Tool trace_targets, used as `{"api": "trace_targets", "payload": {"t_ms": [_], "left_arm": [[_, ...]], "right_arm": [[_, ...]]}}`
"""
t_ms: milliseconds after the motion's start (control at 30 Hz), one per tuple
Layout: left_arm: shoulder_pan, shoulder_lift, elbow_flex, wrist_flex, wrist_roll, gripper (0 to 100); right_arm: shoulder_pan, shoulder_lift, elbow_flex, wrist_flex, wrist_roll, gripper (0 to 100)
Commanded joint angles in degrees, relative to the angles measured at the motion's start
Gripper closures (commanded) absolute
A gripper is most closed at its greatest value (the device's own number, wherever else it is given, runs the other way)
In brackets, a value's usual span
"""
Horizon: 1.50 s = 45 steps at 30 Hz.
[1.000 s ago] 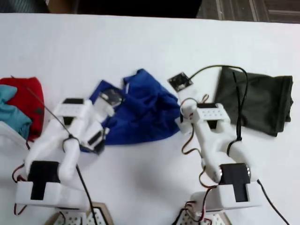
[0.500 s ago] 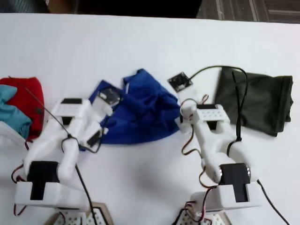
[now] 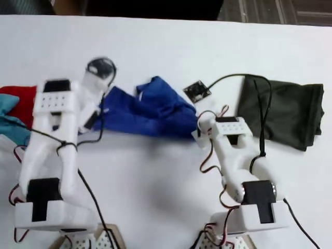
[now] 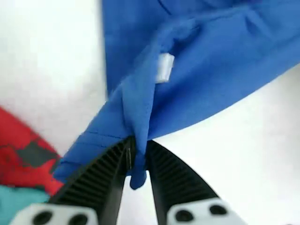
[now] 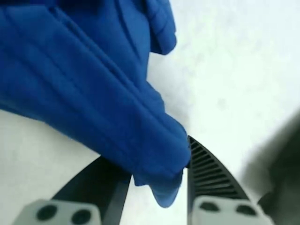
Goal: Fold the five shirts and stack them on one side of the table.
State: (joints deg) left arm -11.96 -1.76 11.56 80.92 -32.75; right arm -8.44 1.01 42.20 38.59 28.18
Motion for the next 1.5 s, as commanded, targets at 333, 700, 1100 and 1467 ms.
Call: {"api": "trace_targets", "payload": {"t_ms": [333,700,1100,1467], "left_arm": [[-5.7,5.7,9.0,-13.8,1.1,98],[-7.4,6.5,-4.1,-5.3,15.6,98],[-7.0,6.4,-8.1,2.0,16.0,98],[-7.2,6.6,-8.0,3.1,16.0,82]], "right_arm": [[-0.3,0.4,0.0,-2.2,-6.2,84.7],[-0.3,0.4,0.0,-2.3,-6.3,84.7],[-0.3,0.4,0.0,-2.3,-6.3,84.7],[-0.3,0.4,0.0,-2.3,-6.3,84.7]]}}
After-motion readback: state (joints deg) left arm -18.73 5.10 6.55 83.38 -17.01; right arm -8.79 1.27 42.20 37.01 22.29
